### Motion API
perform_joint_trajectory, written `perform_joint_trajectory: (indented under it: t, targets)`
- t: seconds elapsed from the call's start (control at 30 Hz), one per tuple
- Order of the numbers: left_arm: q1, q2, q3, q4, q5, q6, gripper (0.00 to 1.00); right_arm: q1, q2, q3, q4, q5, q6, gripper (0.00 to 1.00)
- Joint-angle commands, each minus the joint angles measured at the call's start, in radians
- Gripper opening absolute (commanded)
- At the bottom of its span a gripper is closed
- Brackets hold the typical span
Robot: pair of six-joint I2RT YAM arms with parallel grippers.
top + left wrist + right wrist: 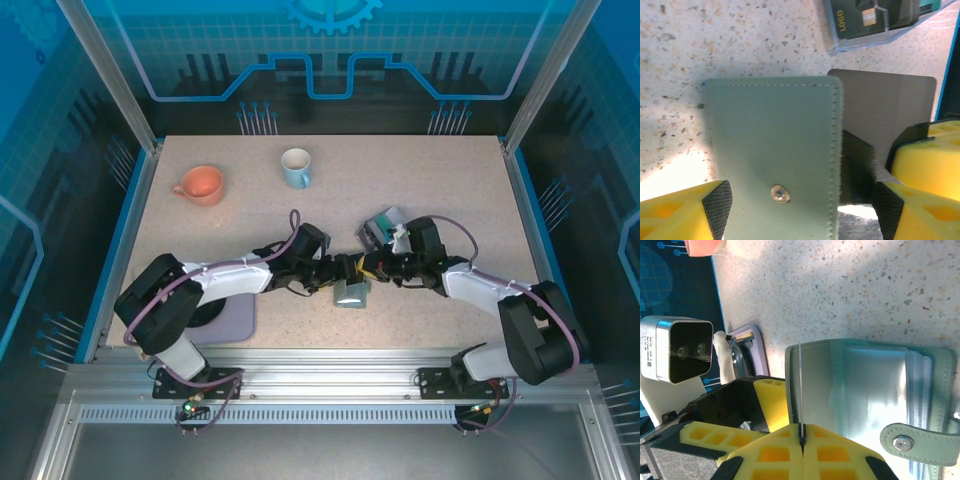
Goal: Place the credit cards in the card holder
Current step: Open the card holder at the bottom-center of the table.
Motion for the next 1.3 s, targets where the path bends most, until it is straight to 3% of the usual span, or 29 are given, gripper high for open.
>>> perform_joint_trajectory:
  t: [0.0,0.2,0.43,0.6,0.7,0.9,1.1,1.27]
  targets:
    - [-0.003,-0.019,0.01,-0.005,0.012,0.035,0.74,-0.015,-0.018,-0.011,0.047,-0.046,0.017,0.0]
    - [0.004,-0.018,0.0,-0.008,0.007,0.03,0.5,-0.015,0.0,-0.015,0.071,-0.059,0.029,0.0]
    - [0.013,-0.019,-0.005,-0.017,0.013,0.036,0.37,-0.016,0.024,-0.025,0.127,-0.087,0.064,0.0]
    - [0.019,-0.02,-0.011,-0.022,0.017,0.037,0.33,-0.016,0.045,-0.023,0.183,-0.109,0.085,0.0]
    - [0.023,-0.021,-0.016,-0.019,0.018,0.035,0.24,-0.017,0.045,-0.019,0.177,-0.107,0.084,0.0]
    - [0.032,-0.028,-0.023,-0.022,0.017,0.035,0.16,-0.016,0.038,-0.018,0.141,-0.092,0.065,0.0]
    - [0.054,-0.053,-0.054,0.0,0.023,0.021,0.08,-0.015,-0.062,0.026,-0.145,0.061,-0.068,0.01]
    - [0.092,-0.062,-0.126,0.153,0.101,-0.055,0.0,-0.007,-0.121,0.129,-0.475,0.229,-0.265,0.02]
